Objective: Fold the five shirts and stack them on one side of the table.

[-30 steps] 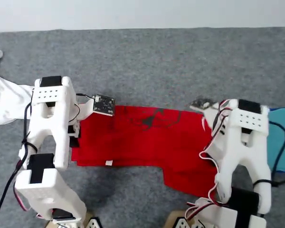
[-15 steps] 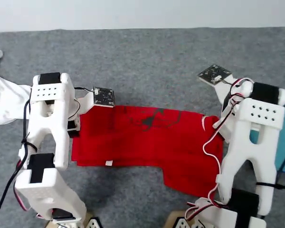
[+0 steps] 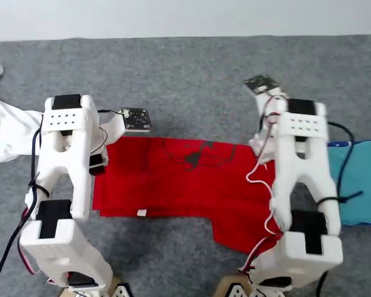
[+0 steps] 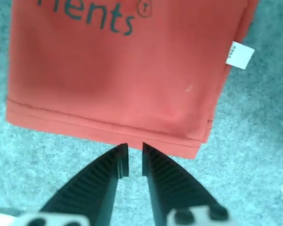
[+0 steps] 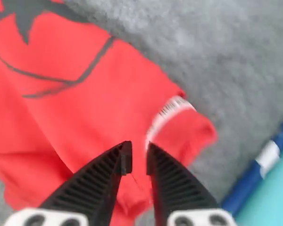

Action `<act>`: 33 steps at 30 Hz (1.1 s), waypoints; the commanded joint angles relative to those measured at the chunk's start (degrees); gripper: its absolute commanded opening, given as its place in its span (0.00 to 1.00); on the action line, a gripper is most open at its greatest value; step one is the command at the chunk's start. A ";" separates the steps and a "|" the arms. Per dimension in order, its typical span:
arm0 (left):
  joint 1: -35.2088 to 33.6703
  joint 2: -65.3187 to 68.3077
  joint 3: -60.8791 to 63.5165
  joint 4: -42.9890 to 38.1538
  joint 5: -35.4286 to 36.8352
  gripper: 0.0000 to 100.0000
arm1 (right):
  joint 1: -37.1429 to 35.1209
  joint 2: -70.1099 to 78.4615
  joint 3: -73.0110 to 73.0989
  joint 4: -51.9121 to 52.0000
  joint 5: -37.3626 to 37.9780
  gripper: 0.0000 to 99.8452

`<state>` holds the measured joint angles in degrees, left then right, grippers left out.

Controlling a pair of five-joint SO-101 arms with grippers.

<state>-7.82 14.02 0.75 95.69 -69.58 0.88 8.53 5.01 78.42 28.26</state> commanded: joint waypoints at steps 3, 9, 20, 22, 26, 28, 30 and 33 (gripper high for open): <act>-0.62 -0.35 -1.71 -0.97 0.79 0.05 | -0.75 5.23 -1.14 -5.93 -0.26 0.04; -2.02 -0.26 -1.63 -1.05 0.79 0.05 | 4.88 13.85 -10.73 -9.19 -0.09 0.04; -2.55 -0.26 -1.63 -1.05 0.79 0.05 | 5.14 28.00 -38.68 1.19 2.81 0.01; -2.55 -0.26 -1.63 -1.05 0.79 0.05 | 4.18 28.00 -41.76 5.32 2.73 0.01; -2.55 -0.35 -1.71 -1.05 0.79 0.05 | 2.15 26.51 -46.68 14.37 2.73 0.01; -2.55 -0.70 -1.71 -0.79 0.88 0.05 | 1.27 25.54 -48.35 18.95 2.64 0.01; -2.55 -0.88 -1.71 -0.62 0.97 0.05 | 0.13 24.40 -48.79 23.43 2.64 0.01; -2.64 -0.88 -1.71 -0.53 3.25 0.04 | -0.40 21.32 -47.03 24.48 0.26 0.01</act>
<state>-10.11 14.02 0.75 95.43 -68.62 1.23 36.57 -40.62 100.31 30.55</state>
